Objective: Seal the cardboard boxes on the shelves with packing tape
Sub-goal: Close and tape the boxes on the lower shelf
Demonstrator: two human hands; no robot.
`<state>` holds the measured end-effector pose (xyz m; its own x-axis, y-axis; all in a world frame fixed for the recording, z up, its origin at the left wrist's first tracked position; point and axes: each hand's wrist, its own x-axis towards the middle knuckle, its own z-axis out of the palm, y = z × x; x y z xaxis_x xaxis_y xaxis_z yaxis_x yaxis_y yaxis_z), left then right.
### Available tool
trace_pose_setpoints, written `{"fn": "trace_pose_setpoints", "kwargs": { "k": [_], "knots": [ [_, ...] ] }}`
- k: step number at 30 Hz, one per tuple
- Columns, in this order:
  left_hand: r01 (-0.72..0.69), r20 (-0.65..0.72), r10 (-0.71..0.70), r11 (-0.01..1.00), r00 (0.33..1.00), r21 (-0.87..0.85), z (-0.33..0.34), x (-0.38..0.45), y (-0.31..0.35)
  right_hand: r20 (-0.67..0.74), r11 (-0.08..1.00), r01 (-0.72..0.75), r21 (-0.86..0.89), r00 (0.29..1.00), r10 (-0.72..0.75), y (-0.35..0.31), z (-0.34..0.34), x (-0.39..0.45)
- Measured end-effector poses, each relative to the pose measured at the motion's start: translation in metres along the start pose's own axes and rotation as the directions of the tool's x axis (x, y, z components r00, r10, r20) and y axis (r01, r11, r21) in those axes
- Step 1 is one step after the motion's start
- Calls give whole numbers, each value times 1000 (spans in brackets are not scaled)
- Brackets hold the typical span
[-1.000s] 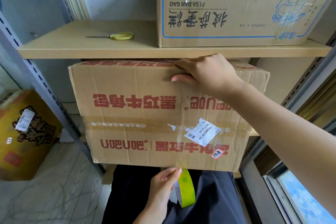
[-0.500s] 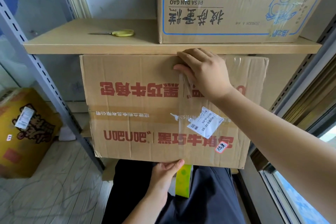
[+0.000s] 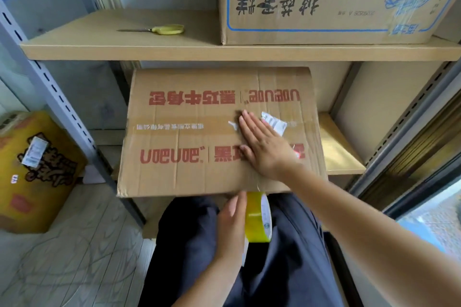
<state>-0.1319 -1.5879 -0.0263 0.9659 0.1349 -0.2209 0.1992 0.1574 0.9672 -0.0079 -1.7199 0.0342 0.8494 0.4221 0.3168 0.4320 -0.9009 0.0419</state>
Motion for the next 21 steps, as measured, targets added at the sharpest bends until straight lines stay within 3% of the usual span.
{"fn": "trace_pose_setpoints", "kwargs": {
  "k": [2,5,7,10,12,14,16,18,21],
  "knots": [
    [57,27,-55,994,998,-95,8,6,12,125,993,-110,42,987,104,10,-3,26],
    [-83,1,83,995,997,-59,14,23,40,303,962,-259,86,927,222,22,-1,60],
    [-148,99,149,989,984,-20,14,35,60,403,949,-298,104,885,234,29,1,77],
    [-100,304,103,995,947,-25,13,44,66,444,940,-319,120,864,237,37,5,93],
    [-217,406,174,974,897,61,10,45,53,453,940,-315,130,862,227,41,7,99],
    [-235,436,150,961,887,148,5,50,18,466,943,-303,135,860,209,44,9,105],
    [-14,385,-59,982,921,186,-2,60,-18,466,946,-297,130,860,207,48,11,112],
    [190,315,-265,950,912,248,-6,80,-55,456,951,-284,125,867,199,49,10,117],
    [209,201,-304,897,931,390,-2,108,-78,283,943,-277,186,934,219,41,-2,109]
  ]
}}
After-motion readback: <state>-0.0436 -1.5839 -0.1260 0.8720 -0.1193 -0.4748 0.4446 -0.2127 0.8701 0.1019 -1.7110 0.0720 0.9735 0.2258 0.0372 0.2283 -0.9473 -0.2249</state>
